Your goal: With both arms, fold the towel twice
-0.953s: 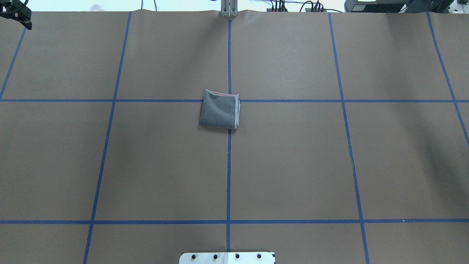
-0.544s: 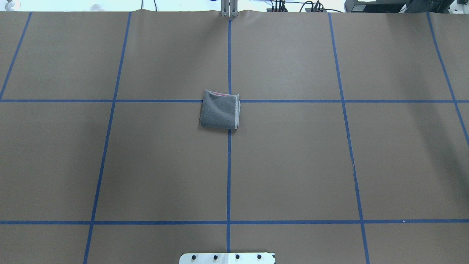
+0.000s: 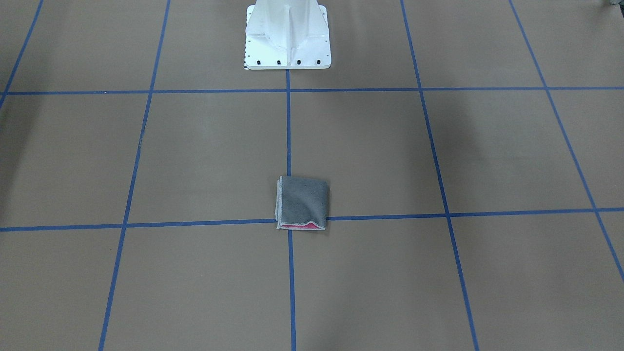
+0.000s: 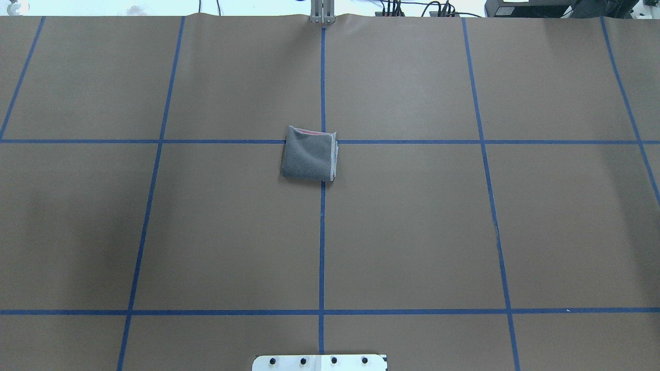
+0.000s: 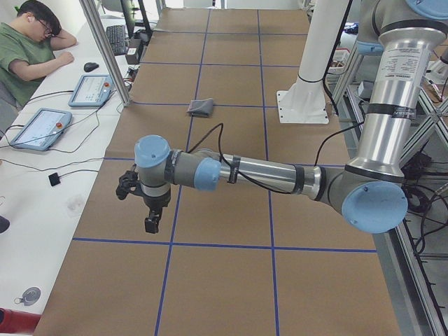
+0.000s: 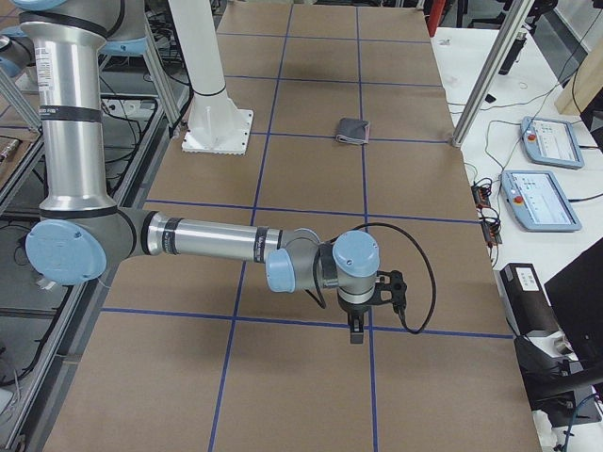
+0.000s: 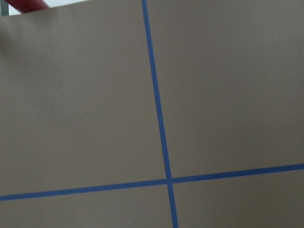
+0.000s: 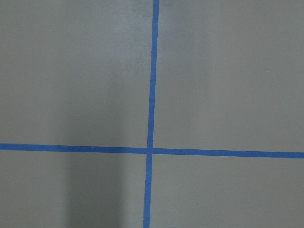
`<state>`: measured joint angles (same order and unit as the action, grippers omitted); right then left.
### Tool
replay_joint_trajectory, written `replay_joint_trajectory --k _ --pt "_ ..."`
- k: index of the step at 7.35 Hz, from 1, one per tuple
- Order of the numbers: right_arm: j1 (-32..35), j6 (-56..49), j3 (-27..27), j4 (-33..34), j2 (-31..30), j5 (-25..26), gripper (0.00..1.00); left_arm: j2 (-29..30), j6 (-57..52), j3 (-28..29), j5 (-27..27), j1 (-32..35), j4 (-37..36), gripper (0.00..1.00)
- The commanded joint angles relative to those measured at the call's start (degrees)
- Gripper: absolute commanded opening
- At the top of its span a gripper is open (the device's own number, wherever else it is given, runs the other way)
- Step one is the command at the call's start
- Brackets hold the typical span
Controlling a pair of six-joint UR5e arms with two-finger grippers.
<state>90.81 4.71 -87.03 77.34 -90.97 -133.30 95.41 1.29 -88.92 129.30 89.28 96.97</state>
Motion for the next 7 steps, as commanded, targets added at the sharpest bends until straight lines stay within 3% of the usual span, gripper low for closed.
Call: replay_joint_trajectory --k 1,2,3,5,7 --pt "0.1 0.3 -7.8 6.3 -4.3 -0.5 0.99 -10.6 0.5 -8.0 2.3 0.1 2.9 1.0" --pt "0.1 0.2 -10.8 11.0 -4.3 -0.1 0.99 -13.6 0.6 -11.9 4.4 0.0 2.4 1.0" --pt "0.1 0.2 -10.9 11.6 -3.7 -0.5 0.99 -13.3 0.8 -12.3 5.0 -0.2 1.2 1.0" --pt "0.1 -0.5 -10.8 17.7 0.2 -0.8 0.99 -5.4 1.3 -12.9 4.6 -0.3 -10.5 1.0" --pt "0.0 -2.5 -10.7 18.5 0.6 -0.6 0.99 -5.6 1.0 -12.9 4.3 -0.2 -11.3 1.0"
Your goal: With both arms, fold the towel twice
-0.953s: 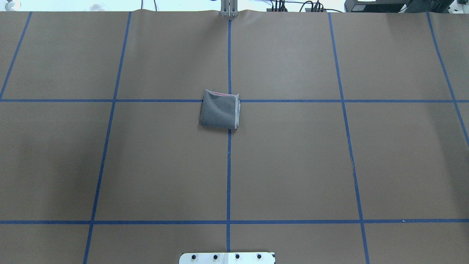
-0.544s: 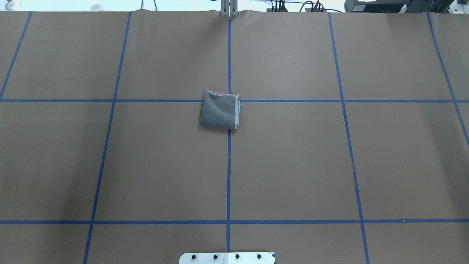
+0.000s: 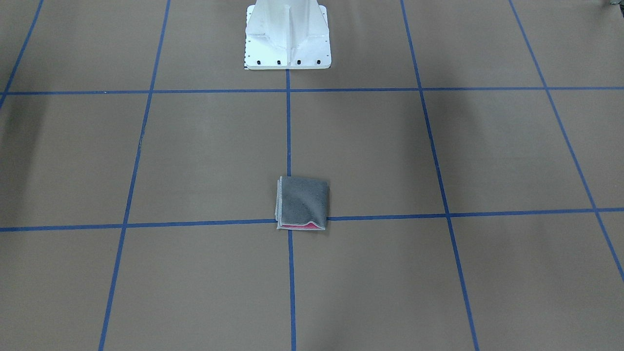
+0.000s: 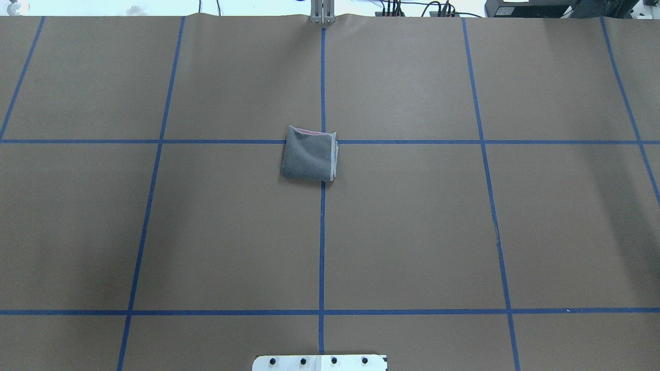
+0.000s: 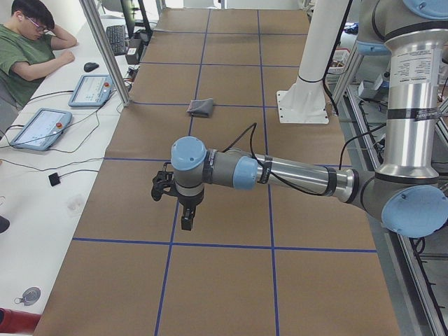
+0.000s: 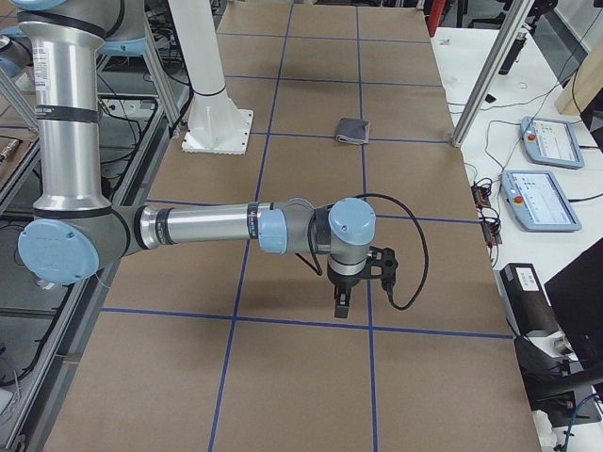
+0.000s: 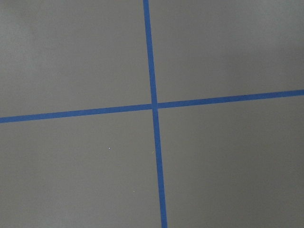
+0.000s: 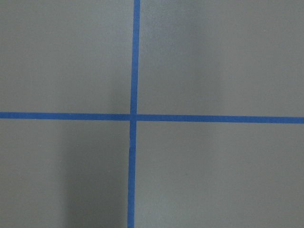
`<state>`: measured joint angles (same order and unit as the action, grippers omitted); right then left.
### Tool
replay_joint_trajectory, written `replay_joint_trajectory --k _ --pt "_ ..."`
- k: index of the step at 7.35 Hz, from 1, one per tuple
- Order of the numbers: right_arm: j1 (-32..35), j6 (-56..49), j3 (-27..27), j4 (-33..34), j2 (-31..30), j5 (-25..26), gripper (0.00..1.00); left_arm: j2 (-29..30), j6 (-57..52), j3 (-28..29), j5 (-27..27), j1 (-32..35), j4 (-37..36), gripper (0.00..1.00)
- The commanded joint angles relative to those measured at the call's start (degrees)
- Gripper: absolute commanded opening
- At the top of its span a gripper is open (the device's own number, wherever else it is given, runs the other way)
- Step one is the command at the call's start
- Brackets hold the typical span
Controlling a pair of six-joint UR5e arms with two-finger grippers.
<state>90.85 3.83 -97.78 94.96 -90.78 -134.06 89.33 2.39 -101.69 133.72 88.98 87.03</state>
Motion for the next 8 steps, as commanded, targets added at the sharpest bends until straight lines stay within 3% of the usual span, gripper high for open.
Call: replay_joint_trajectory --k 1,4,8 --pt "-0.1 -5.1 0.4 1.4 0.0 0.5 0.99 0.6 -0.1 -0.2 -0.2 0.1 -1.3 1.0" --pt "0.5 -1.3 -5.6 1.5 -3.8 2.3 0.99 0.1 -0.1 -0.1 -0.8 0.0 -1.2 1.0" --pt "-1.6 9.1 -8.2 -0.7 -5.4 1.9 0.99 0.1 -0.1 -0.2 -1.5 0.0 -1.2 1.0"
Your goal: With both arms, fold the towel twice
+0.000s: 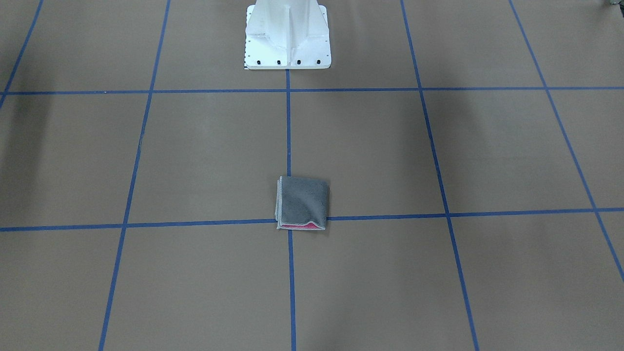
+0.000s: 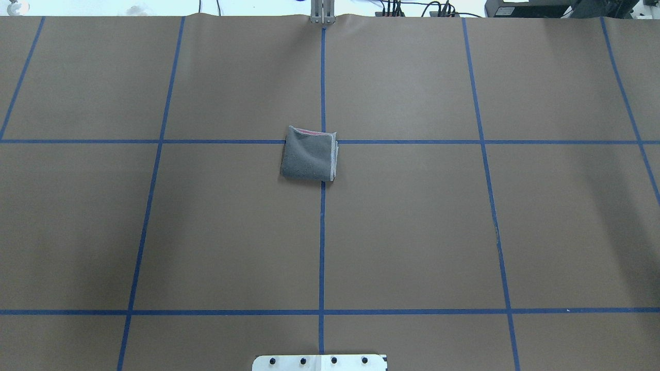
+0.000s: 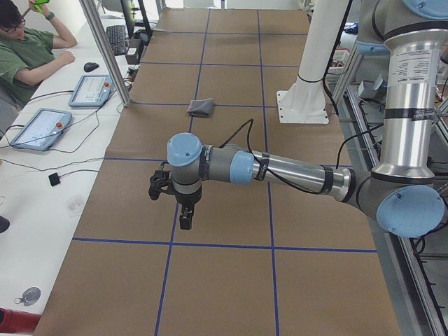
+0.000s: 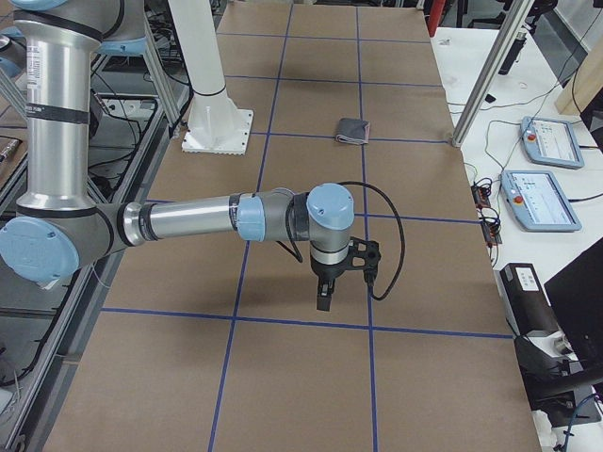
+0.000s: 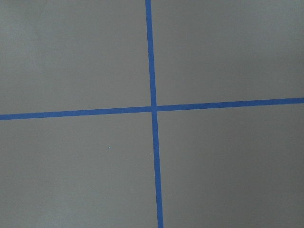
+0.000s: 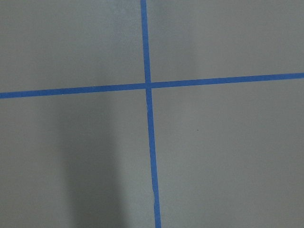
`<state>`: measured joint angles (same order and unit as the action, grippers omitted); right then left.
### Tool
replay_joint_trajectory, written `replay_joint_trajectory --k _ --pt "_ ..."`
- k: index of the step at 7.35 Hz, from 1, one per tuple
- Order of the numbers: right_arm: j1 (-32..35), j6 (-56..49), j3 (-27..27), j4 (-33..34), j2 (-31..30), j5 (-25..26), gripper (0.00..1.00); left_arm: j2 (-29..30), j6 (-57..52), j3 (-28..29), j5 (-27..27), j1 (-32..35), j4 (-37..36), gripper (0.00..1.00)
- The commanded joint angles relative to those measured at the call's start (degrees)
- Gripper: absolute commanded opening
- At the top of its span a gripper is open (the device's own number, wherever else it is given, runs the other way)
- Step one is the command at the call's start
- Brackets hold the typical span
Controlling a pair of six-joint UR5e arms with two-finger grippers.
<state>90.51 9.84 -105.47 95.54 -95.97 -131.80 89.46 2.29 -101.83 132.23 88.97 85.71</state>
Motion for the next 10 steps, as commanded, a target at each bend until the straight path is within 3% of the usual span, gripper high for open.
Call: replay_joint_trajectory --k 1,3,6,8,10 --pt "-2.4 6.9 -0.5 -4.6 -1.0 -0.5 0.99 0.0 0.0 0.0 0.0 0.0 0.1 1.0" --pt "-4.4 7.8 0.4 -15.6 -5.2 -0.4 0.99 0.3 0.0 0.0 0.0 0.0 0.1 1.0" --pt "-4.3 6.6 0.9 -15.0 -5.2 -2.6 0.99 0.2 0.0 0.0 0.0 0.0 -0.2 1.0" --pt "-4.4 6.6 0.2 -9.6 -3.4 -2.8 0.99 -0.4 0.0 0.1 0.0 0.4 -0.8 1.0" --pt "-4.4 6.1 0.7 -9.6 -3.7 -4.5 0.99 -4.6 -2.6 0.0 0.5 0.5 0.3 1.0"
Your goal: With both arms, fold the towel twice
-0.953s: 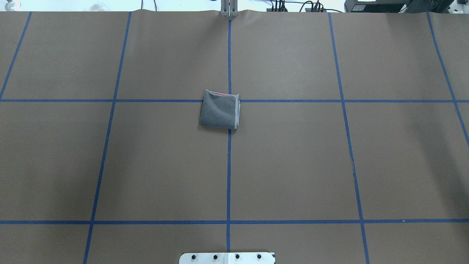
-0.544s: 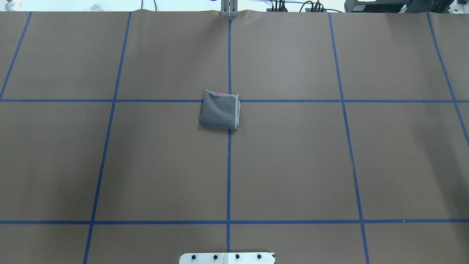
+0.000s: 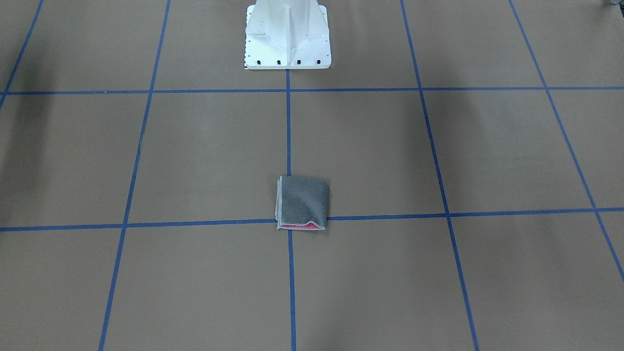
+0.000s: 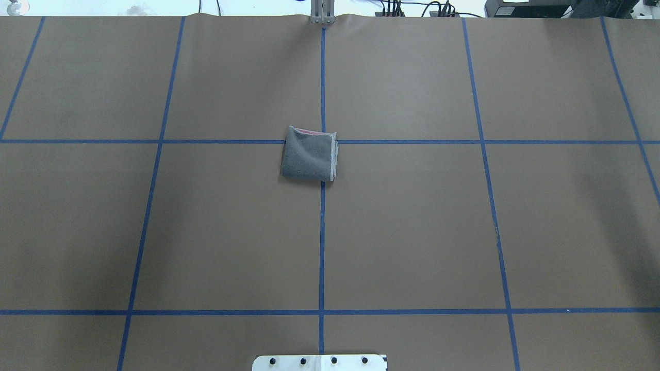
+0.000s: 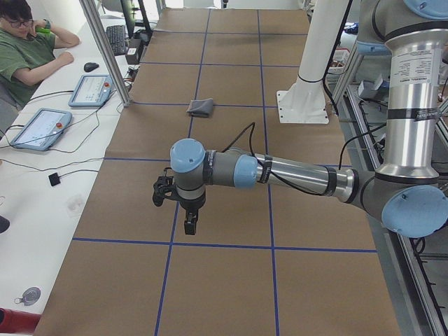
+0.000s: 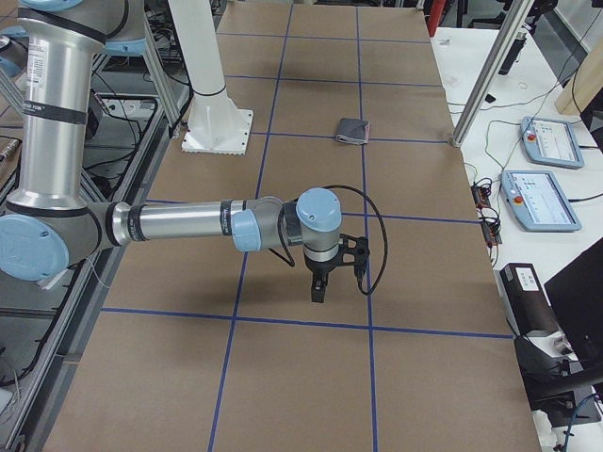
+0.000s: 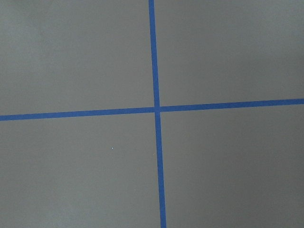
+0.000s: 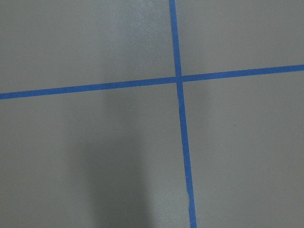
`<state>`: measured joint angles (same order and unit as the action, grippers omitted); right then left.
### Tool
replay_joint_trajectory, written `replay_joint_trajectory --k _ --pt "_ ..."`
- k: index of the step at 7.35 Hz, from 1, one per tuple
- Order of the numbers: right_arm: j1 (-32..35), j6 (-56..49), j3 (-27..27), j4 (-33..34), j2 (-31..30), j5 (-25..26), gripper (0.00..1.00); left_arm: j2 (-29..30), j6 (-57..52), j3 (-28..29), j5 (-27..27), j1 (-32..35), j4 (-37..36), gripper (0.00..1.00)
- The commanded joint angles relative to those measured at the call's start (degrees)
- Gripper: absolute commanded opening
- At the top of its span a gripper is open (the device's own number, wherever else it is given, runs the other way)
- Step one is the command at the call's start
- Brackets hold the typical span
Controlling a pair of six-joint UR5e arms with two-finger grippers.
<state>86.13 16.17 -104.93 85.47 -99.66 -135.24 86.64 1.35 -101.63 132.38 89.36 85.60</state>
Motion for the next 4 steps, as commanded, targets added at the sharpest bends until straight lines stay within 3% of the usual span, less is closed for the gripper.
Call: replay_joint_trajectory --k 1,4 --pt "0.0 -1.0 0.3 0.5 -0.3 -1.4 0.99 -1.7 -2.0 0.4 0.6 0.0 0.6 1.0" --pt "0.1 -1.4 0.3 0.0 -0.5 -2.6 0.99 -1.3 -1.9 0.4 0.7 -0.1 0.6 1.0"
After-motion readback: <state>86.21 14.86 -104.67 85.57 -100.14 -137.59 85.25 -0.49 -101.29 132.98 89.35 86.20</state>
